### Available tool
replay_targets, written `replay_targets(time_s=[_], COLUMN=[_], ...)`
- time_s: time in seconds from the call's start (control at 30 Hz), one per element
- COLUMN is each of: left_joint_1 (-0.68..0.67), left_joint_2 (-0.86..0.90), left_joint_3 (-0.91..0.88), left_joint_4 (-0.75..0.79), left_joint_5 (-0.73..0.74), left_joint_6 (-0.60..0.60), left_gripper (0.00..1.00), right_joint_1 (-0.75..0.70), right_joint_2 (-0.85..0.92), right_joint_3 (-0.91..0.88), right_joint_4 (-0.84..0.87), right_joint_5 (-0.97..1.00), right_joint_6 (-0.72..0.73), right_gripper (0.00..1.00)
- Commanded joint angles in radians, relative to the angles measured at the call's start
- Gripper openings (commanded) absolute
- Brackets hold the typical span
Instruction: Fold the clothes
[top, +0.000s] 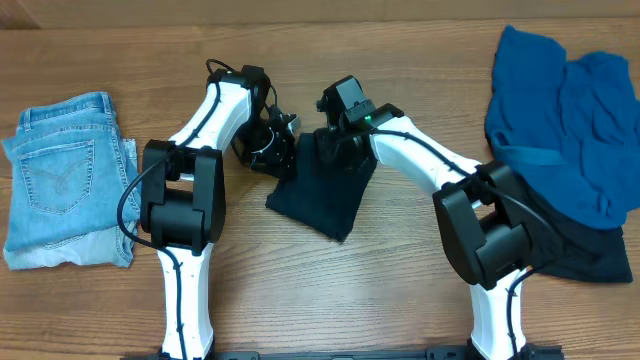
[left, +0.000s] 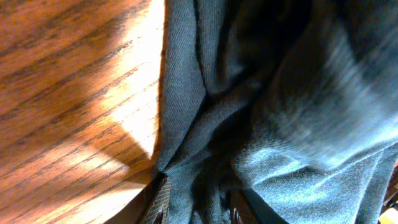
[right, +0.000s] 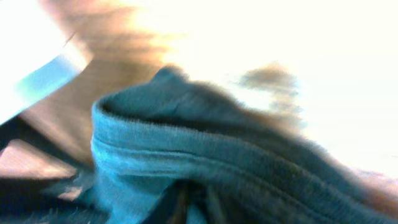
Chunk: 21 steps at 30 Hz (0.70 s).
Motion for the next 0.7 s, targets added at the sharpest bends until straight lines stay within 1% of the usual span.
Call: replay_targets(time_s=[0.0, 0.23, 0.3, 0.33, 0.37, 0.43, 0.47, 0.57, 0.6, 0.67], left_joint_1=[0.021, 0.021, 0.021, 0.021, 0.023, 0.029, 0.034, 0.05, 0.059, 0.072], left_joint_2=[0.022, 0.022, 0.022, 0.022, 0.022, 0.022, 0.022, 0.022, 0.022, 0.022], left_joint_3=[-0.011, -0.011, -0.011, -0.011, -0.011, -0.011, -0.011, -0.01, -0.008, 0.0], left_joint_4=[0.011, 0.011, 0.013, 0.012, 0.011, 0.012, 0.014, 0.017, 0.02, 0.023], left_joint_5=[-0.126, -0.126, -0.126, -0.127, -0.127, -0.127, -0.127, -0.12, -0.078, 0.002], left_joint_6=[-0.017, -0.017, -0.017, -0.017, -0.017, -0.017, -0.017, -0.017, -0.017, -0.015], left_gripper=[0.37, 0.38, 0.39, 0.41, 0.42, 0.49, 0.5, 0.5, 0.49, 0.49], right_joint_1=[-0.02, -0.08, -0.09, -0.092, -0.097, -0.109, -0.119, -0.131, -0.13, -0.124], right_joint_2=[0.012, 0.022, 0.022, 0.021, 0.004, -0.04, -0.081, -0.198, -0.225, -0.224], right_joint_3=[0.009, 0.009, 0.009, 0.01, 0.027, 0.071, 0.101, 0.134, 0.134, 0.127], right_joint_4=[0.058, 0.034, 0.031, 0.028, -0.011, -0.085, -0.144, -0.301, -0.367, -0.451], right_joint_5=[0.16, 0.201, 0.201, 0.201, 0.204, 0.216, 0.219, 0.181, 0.127, 0.059], right_joint_6=[0.085, 0.103, 0.103, 0.102, 0.091, 0.085, 0.068, 0.053, 0.025, 0.014], right_gripper=[0.19, 0.19, 0.2, 0.2, 0.26, 0.29, 0.3, 0.29, 0.29, 0.29])
